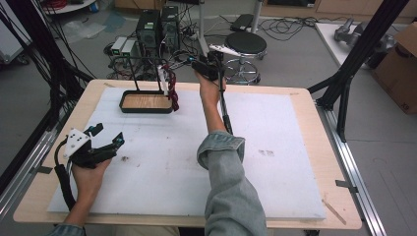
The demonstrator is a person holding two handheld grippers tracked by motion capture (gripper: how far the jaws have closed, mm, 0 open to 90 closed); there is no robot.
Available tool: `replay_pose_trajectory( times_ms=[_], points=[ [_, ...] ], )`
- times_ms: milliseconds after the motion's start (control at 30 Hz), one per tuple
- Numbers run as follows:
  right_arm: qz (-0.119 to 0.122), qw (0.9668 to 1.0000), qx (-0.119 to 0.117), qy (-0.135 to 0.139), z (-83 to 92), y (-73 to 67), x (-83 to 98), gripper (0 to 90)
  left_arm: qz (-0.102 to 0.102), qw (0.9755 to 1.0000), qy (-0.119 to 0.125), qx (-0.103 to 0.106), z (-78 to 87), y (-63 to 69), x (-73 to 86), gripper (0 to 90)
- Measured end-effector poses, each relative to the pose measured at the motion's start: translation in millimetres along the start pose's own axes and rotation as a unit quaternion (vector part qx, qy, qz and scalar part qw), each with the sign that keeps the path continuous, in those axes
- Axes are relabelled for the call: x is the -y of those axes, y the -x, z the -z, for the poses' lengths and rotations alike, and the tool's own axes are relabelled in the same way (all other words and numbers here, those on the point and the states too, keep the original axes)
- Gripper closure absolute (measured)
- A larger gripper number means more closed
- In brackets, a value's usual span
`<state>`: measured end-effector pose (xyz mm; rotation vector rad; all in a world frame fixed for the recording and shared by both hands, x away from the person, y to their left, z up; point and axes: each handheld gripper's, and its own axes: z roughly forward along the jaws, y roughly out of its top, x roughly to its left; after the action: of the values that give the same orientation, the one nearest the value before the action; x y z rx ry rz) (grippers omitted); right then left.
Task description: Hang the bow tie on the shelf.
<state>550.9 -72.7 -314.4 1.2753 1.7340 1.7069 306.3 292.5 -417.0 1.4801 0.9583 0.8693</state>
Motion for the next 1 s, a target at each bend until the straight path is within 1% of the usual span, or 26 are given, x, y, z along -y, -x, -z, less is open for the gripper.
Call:
replay_pose_trajectory(
  times_ms=[133,300,433,533,633,667,800,900,1000],
  points=[
    [0.000,1.0000,0.005,0.007,14.0,8.5,-4.7,46.4,0.001,1.0000,0.002,-0.001,-0.1,0.2,-0.3,19.1],
    [0.011,0.9997,0.010,0.020,33.5,17.1,-11.2,44.5,-0.003,1.0000,0.000,0.001,-2.8,1.0,-0.5,19.1],
    [0.019,0.9992,0.015,0.033,52.6,26.1,-17.2,40.2,-0.003,1.0000,0.000,0.002,-4.5,2.4,-0.4,19.1],
    [0.016,0.9990,0.016,0.040,65.7,32.2,-21.5,36.1,-0.006,1.0000,0.000,0.002,-4.8,2.7,-0.4,19.1],
    [0.019,0.9986,0.017,0.047,76.8,36.9,-24.1,33.5,-0.006,1.0000,-0.001,0.001,-5.3,2.6,-0.3,19.1],
    [0.028,0.9981,0.022,0.050,82.8,38.6,-24.9,31.9,-0.006,1.0000,-0.001,0.001,-5.2,2.7,-0.3,19.1],
    [0.043,0.9972,0.030,0.054,97.9,44.0,-25.9,28.6,-0.007,1.0000,-0.002,0.002,-4.4,2.6,-0.6,19.1],
    [0.039,0.9972,0.027,0.057,108.0,49.3,-26.1,27.0,-0.010,0.9999,-0.003,0.000,-2.4,3.2,0.4,19.0],
    [0.035,0.9973,0.026,0.059,118.3,55.0,-28.4,22.3,-0.011,0.9999,-0.001,-0.003,-0.4,2.6,0.5,19.0]
  ],
)
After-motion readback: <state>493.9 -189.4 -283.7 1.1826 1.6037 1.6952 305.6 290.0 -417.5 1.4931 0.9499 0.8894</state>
